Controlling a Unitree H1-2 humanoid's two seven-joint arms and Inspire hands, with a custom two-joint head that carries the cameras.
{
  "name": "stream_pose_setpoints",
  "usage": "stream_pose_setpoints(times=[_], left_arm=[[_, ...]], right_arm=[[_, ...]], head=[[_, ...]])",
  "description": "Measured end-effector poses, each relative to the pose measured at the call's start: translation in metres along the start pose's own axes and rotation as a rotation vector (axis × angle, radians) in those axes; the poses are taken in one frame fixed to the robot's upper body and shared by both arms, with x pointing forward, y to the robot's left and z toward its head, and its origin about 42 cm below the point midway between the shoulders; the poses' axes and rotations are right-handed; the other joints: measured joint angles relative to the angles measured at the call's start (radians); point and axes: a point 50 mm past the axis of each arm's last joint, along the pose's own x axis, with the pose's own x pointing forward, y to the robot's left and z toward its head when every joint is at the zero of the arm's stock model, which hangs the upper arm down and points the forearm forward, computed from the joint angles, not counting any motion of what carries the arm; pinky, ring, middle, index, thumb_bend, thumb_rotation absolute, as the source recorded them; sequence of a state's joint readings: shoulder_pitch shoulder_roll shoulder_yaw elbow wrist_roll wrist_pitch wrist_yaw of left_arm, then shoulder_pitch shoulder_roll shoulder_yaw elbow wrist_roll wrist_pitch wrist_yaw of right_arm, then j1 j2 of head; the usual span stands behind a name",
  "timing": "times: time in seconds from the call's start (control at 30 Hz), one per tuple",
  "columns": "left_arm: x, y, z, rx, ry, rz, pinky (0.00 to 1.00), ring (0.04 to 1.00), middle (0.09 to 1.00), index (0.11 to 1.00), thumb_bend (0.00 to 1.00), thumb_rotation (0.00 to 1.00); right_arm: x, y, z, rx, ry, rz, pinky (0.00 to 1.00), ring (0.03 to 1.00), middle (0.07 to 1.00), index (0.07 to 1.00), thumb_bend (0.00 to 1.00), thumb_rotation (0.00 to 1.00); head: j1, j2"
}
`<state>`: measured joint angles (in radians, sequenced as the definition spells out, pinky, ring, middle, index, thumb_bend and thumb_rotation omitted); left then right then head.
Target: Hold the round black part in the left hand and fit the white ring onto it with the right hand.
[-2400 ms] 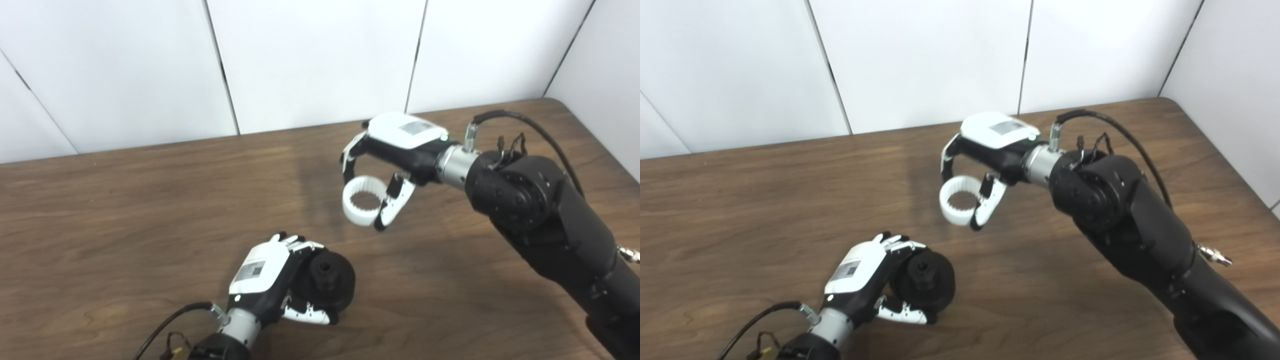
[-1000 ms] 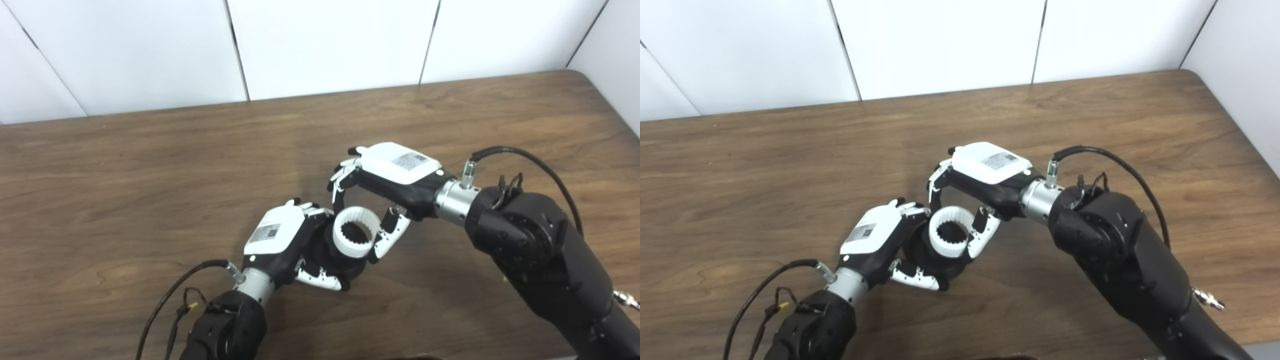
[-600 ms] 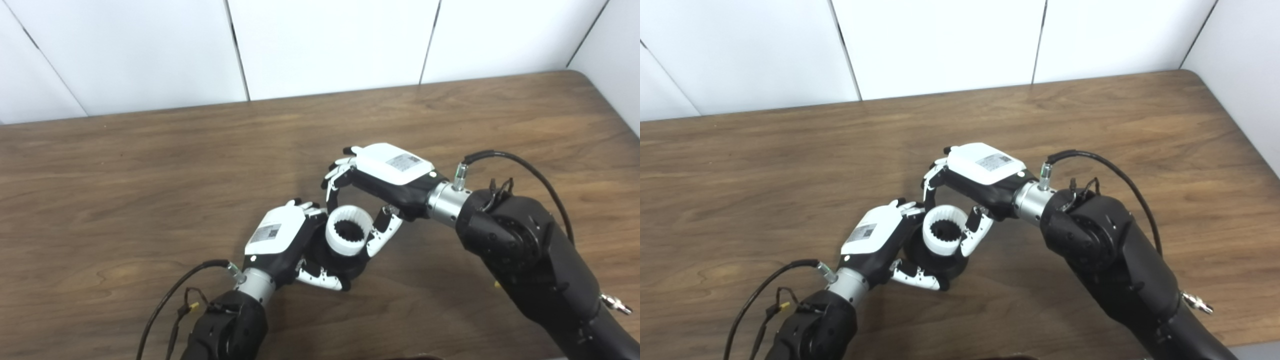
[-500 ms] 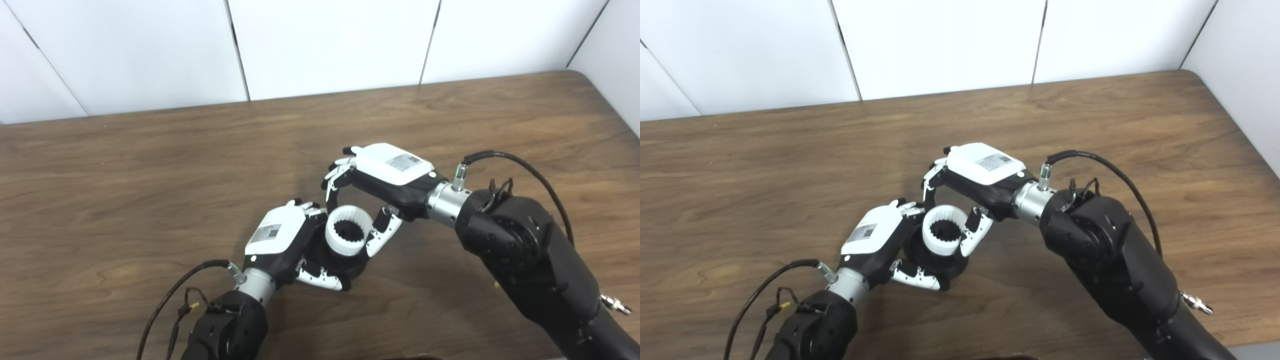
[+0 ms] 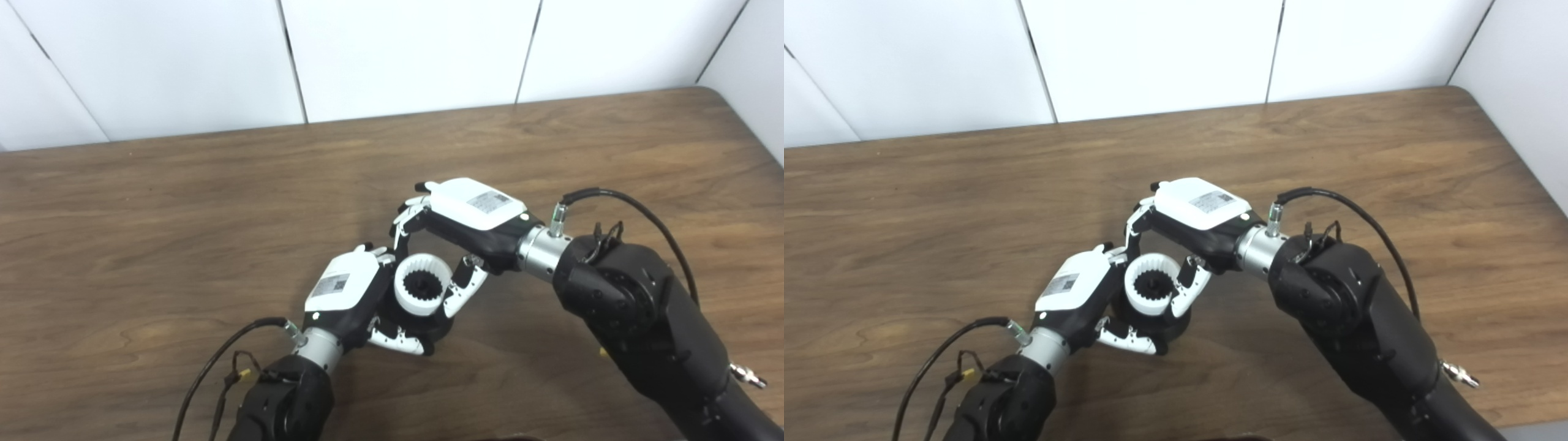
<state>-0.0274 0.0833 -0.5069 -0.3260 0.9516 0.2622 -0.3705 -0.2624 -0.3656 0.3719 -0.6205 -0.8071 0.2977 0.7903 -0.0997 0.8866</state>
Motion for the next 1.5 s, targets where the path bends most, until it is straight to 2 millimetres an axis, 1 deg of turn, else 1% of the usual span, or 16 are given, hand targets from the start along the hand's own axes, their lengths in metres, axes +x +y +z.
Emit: stream_pose_setpoints(times=[0.27,0.43,0.63,1.1,1.33,1.37,1.4,1.43,1.5], left_arm=[[0.0,0.0,0.0,0.002,0.0,0.001,1.0,0.908,0.786,0.479,0.53,0.06],[0.0,0.0,0.0,0.001,0.0,0.001,1.0,0.908,0.791,0.479,0.53,0.06],[0.0,0.0,0.0,-0.001,0.0,-0.001,1.0,0.912,0.793,0.478,0.53,0.06],[0.0,0.0,0.0,-0.009,0.006,-0.001,1.0,0.911,0.788,0.479,0.53,0.06],[0.001,0.001,-0.001,-0.012,0.011,0.004,1.0,0.905,0.781,0.479,0.53,0.06],[0.001,0.001,-0.001,-0.012,0.011,0.004,1.0,0.906,0.781,0.479,0.53,0.06],[0.001,0.001,-0.001,-0.012,0.011,0.004,1.0,0.909,0.782,0.479,0.53,0.06],[0.001,0.001,-0.001,-0.012,0.012,0.004,1.0,0.911,0.783,0.479,0.53,0.06],[0.001,0.001,-0.001,-0.01,0.012,0.004,1.0,0.91,0.782,0.479,0.53,0.06]], right_arm=[[0.003,0.003,0.004,0.01,-0.008,0.01,1.0,0.894,0.786,0.482,0.52,0.13],[0.005,0.004,0.003,0.012,-0.005,0.013,1.0,0.893,0.788,0.482,0.52,0.13],[0.011,0.008,-0.005,0.014,0.014,0.029,1.0,0.89,0.781,0.482,0.52,0.13],[0.014,0.01,-0.016,0.022,0.026,0.027,1.0,0.886,0.778,0.482,0.52,0.13],[0.014,0.011,-0.017,0.019,0.023,0.019,1.0,0.881,0.781,0.491,0.52,0.15],[0.014,0.011,-0.017,0.019,0.023,0.02,1.0,0.882,0.784,0.552,0.73,0.22],[0.014,0.011,-0.017,0.019,0.024,0.021,1.0,0.886,0.791,0.606,0.89,0.28],[0.013,0.011,-0.018,0.019,0.025,0.022,1.0,0.888,0.795,0.626,0.94,0.31],[0.012,0.011,-0.02,0.014,0.035,0.026,1.0,0.892,0.804,0.648,0.99,0.36]], head=[[0.0,0.003],[0.0,0.006],[0.0,0.011],[-0.002,0.014],[-0.005,0.014],[-0.005,0.014],[-0.005,0.014],[-0.005,0.014],[-0.005,0.012]])
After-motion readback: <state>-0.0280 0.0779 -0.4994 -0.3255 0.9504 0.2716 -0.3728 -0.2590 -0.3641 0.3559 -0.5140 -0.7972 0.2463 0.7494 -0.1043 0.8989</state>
